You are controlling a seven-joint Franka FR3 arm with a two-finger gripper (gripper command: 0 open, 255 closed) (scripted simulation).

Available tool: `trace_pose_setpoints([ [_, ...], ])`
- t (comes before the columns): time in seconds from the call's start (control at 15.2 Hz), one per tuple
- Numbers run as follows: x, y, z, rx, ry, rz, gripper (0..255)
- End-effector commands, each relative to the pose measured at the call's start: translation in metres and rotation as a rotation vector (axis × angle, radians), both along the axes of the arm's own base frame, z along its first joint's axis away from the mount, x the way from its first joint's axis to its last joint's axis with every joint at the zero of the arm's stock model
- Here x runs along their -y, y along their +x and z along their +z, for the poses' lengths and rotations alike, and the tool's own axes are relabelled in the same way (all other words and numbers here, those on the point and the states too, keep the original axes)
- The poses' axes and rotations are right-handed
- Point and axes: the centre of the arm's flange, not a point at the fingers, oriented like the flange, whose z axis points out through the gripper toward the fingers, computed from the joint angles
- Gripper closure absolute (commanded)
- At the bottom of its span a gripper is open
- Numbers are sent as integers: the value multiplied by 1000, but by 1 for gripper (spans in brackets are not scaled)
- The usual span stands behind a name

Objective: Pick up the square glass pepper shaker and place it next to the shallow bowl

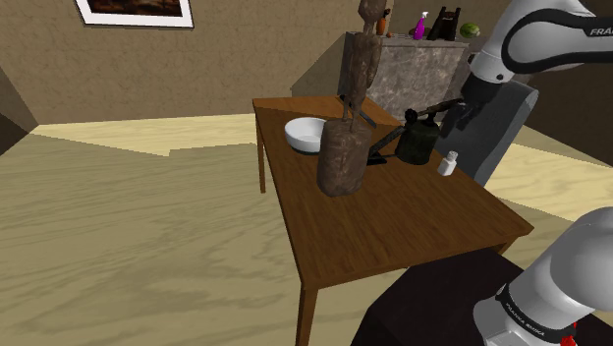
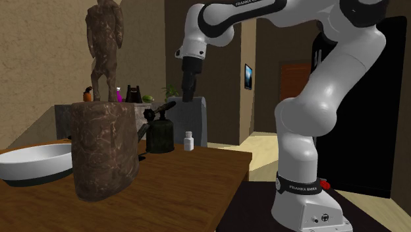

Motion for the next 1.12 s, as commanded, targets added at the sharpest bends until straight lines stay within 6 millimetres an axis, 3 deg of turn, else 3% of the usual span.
trace_pose_setpoints([
  [0.0, 20, 5, -16, -5, -3, -6, 0],
  [1.06, 188, 42, -135, -44, -20, -53, 0],
])
